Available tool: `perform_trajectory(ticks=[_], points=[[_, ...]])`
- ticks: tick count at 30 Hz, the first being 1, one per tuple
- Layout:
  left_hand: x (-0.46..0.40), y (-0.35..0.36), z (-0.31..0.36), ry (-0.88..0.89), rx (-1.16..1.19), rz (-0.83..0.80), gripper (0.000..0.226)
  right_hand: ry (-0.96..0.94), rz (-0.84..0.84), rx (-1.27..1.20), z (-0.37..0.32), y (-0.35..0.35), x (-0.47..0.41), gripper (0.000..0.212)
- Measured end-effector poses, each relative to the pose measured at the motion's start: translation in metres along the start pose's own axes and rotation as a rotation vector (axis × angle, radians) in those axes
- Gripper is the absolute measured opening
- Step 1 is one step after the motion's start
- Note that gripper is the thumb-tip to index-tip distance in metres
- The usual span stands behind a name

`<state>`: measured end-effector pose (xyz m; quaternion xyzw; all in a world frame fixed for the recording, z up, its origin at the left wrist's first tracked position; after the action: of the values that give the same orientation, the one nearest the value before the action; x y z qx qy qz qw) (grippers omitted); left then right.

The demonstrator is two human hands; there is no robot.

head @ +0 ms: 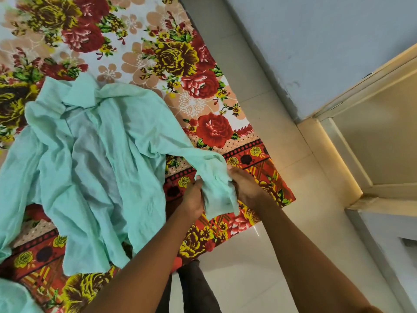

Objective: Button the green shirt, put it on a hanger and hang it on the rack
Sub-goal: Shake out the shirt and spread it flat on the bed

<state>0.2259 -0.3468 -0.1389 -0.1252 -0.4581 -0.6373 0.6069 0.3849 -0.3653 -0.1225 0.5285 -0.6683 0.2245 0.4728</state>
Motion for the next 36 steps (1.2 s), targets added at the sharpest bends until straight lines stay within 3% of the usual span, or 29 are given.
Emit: perform_trajectory(ticks=[3, 7, 11, 14, 15, 16, 18, 21, 24, 27, 29, 33, 36], points=[[0.004, -0.012, -0.023, -0.055, -0.264, 0.038, 0.025, -0.018, 0.19, 0.573, 0.0, -0.008, 0.007, 0.05], [0.002, -0.023, -0.031, -0.035, -0.536, 0.085, 0.007, -0.121, 0.416, 0.562, -0.011, -0.03, 0.004, 0.056], [0.004, -0.024, -0.021, 0.009, -0.693, 0.097, 0.008, -0.195, 0.696, 0.853, -0.014, -0.029, 0.013, 0.055], [0.015, -0.033, 0.014, 0.22, -0.757, 0.145, 0.006, -0.28, 1.022, 1.013, -0.013, 0.0, 0.035, 0.056], [0.023, -0.041, 0.033, 0.346, -0.812, 0.194, 0.005, -0.38, 1.045, 1.042, -0.011, 0.022, 0.04, 0.052], [0.03, -0.048, 0.05, 0.463, -0.893, 0.245, 0.004, -0.494, 0.99, 1.034, -0.009, 0.043, 0.042, 0.045], [0.047, -0.07, 0.08, 0.629, -1.038, 0.357, 0.011, -0.617, 0.68, 0.934, 0.006, 0.094, 0.033, 0.031], [0.06, -0.111, 0.098, 0.739, -1.251, 0.425, 0.033, -0.375, 0.343, 0.816, 0.036, 0.149, 0.005, 0.034], [0.073, -0.148, 0.104, 0.72, -1.28, 0.515, 0.046, -0.124, 0.265, 0.751, 0.056, 0.176, -0.015, 0.038], [0.092, -0.176, 0.111, 0.691, -0.896, 0.755, 0.032, -0.088, 0.178, 0.822, 0.068, 0.197, -0.021, 0.052], [0.1, -0.198, 0.112, 0.665, -0.789, 0.869, 0.027, -0.075, 0.079, 0.827, 0.074, 0.213, -0.019, 0.055], [0.11, -0.223, 0.103, 0.533, -1.186, 0.768, 0.052, 0.022, -0.127, 0.658, 0.093, 0.229, -0.009, 0.046], [0.124, -0.235, 0.097, 0.332, -1.296, 0.78, 0.079, 0.04, -0.157, 0.838, 0.109, 0.227, -0.002, 0.057]])
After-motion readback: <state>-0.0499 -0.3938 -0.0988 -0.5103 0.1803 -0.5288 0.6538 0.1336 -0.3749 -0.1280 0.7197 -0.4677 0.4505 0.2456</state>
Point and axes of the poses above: each hand's wrist, its own x-axis away from the middle knuckle, its own y-axis out of the palm, z = x × y, the point moved 6 cm from there along -x, towards the middle knuckle, and after that the axes turned 11 degrees about y, right-handed, at the moved point
